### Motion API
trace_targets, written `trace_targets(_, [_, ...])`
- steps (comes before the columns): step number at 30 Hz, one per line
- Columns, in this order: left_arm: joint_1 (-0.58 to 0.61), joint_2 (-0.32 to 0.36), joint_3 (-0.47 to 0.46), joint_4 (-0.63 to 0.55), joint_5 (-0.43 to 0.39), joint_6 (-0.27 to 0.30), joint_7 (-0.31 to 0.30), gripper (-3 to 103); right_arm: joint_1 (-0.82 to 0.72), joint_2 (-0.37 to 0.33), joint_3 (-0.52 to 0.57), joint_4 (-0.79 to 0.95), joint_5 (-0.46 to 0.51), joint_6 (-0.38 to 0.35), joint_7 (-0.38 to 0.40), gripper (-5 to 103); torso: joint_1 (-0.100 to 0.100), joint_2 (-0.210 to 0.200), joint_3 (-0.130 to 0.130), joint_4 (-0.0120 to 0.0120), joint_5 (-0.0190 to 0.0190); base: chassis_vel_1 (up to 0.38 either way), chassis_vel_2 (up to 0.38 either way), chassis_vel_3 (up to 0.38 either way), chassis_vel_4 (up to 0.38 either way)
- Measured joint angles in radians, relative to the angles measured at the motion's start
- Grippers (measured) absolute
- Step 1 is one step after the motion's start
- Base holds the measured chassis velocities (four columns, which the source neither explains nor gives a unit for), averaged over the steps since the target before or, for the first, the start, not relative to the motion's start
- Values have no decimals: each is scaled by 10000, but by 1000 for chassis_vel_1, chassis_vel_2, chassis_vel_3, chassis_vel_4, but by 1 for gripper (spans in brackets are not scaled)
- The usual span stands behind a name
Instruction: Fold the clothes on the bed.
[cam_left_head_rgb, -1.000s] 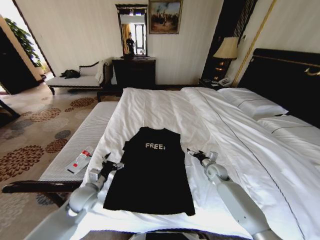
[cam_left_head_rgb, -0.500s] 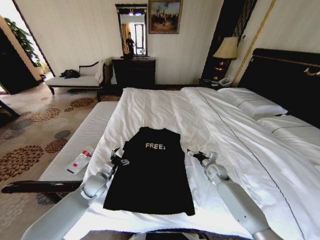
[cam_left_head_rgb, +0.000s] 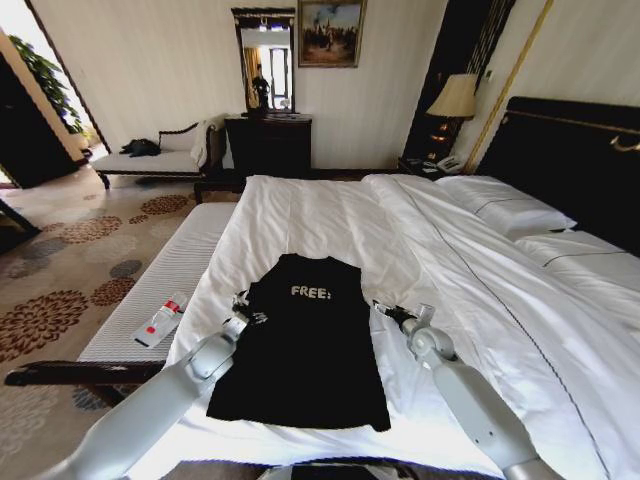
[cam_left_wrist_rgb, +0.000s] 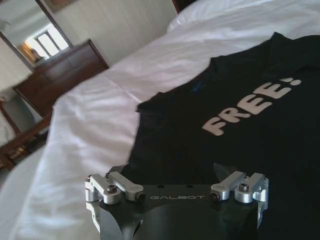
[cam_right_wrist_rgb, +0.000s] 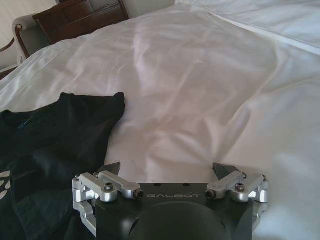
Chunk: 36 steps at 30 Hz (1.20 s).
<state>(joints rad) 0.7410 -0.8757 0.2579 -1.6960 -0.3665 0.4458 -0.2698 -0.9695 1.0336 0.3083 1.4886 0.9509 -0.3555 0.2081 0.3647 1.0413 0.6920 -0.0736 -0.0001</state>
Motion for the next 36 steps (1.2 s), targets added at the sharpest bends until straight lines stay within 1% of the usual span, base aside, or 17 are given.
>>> trace_targets(2, [-334,-108,341,92,-489,476,-133,94,21,10,61,9,102,-30,75,100,0,0,0,1,1,0,0,0,0])
trace_targets(3, [-416,-121,427,124,-608,646,-183,93,21,14,103,23,142,-43,98,100,1,0,0,2,4,0,0,0,0])
trace_targets(4, [-416,-121,427,124,-608,646,-183,93,21,14,103,23,142,-43,98,100,1,0,0,2,4,0,0,0,0])
trace_targets(7, [-516,-80,510,159,-691,1061,-332,93,-1,16,266,38,286,-79,148,100,-1,0,0,4,2,0,0,0,0])
trace_targets(8, [-516,-80,510,159,-691,1061,-332,93,-1,16,266,38,286,-79,148,100,-1,0,0,4,2,0,0,0,0])
trace_targets(10, [-522,-17,453,150,-709,1251,-371,92,-9,16,355,-9,343,-84,156,100,-2,0,-1,6,0,0,0,0,0])
trace_targets(13, [-567,-55,428,248,-681,1266,-366,91,-7,38,375,-54,364,-84,163,100,-2,0,-1,6,3,0,0,0,0])
trace_targets(15, [-659,-166,459,425,-669,1244,-342,88,1,55,376,-78,366,-87,169,100,-2,0,-1,4,1,0,0,0,0])
trace_targets(18, [-780,-283,516,585,-729,1229,-334,86,12,74,374,-77,366,-89,192,100,-2,0,-1,4,0,0,0,0,0])
trace_targets(21, [-876,-290,615,630,-886,1286,-340,85,2,73,396,-47,368,-94,209,100,-2,0,-1,4,1,0,0,0,0])
trace_targets(26, [-899,-320,678,757,-881,1288,-375,81,0,70,452,-46,432,-100,232,100,-2,0,-1,5,1,0,0,0,0])
trace_targets(28, [-899,-337,680,777,-877,1286,-395,81,0,72,459,-46,438,-101,235,100,-2,0,-1,5,1,0,0,0,0])
trace_targets(32, [-912,-413,681,883,-889,1285,-464,60,-15,81,488,-47,464,-106,256,100,-2,0,-1,4,1,0,0,0,0])
trace_targets(34, [-912,-418,681,906,-902,1287,-468,60,-18,82,493,-48,472,-106,264,100,-2,0,-1,4,1,0,0,0,0])
trace_targets(35, [-913,-417,679,928,-915,1287,-468,49,-20,83,496,-47,486,-108,280,100,-2,0,-1,4,1,0,0,0,0])
trace_targets(36, [-911,-415,677,938,-919,1287,-468,49,-20,82,499,-43,498,-110,291,100,-2,1,-1,4,1,0,0,0,0])
